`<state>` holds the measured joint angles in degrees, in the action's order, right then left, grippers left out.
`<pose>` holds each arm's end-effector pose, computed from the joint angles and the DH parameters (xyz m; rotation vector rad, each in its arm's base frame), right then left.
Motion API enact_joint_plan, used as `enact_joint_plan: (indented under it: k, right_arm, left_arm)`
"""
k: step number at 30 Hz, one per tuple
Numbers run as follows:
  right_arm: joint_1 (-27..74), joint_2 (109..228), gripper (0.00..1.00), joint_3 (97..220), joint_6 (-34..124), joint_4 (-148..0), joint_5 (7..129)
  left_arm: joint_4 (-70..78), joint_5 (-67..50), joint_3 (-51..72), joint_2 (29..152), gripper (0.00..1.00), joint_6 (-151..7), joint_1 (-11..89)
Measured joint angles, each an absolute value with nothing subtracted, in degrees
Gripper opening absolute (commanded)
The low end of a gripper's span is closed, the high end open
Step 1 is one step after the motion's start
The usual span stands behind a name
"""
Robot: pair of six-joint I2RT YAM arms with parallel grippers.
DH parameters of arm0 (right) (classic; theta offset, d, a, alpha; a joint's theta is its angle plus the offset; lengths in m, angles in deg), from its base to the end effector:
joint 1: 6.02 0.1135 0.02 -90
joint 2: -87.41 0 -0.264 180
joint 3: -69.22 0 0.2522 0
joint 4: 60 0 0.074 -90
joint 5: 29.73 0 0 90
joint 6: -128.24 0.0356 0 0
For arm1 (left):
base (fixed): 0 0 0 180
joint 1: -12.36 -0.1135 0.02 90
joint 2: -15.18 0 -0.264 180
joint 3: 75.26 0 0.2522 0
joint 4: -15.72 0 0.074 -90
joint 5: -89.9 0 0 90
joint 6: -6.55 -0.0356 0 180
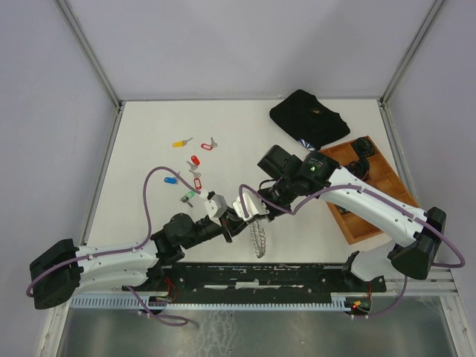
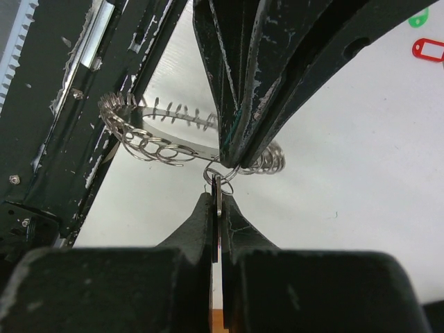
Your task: Remove the keys from the keyring
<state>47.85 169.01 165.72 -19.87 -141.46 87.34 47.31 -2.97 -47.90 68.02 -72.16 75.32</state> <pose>0.1445 0.2254 0.3425 -2.2731 1.3740 0.6178 0.0880 -0.1764 0.2271 0.7190 1.3852 -1.0790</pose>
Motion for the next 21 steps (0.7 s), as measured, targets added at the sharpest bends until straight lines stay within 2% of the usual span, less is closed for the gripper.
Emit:
enact_joint_plan:
  k: [2,21]
  right_arm:
    - [47.8,169.0,0.0,165.7,-19.8,-141.5,87.3]
    - [47.0,169.0,0.0,165.0,-19.9,-141.0,87.5]
  left_arm:
    - [46.7,-3.0,-47.5,68.0,0.03,-72.4,75.3]
    - [47.4,-3.7,-47.4,68.9,0.03,-74.1,75.3]
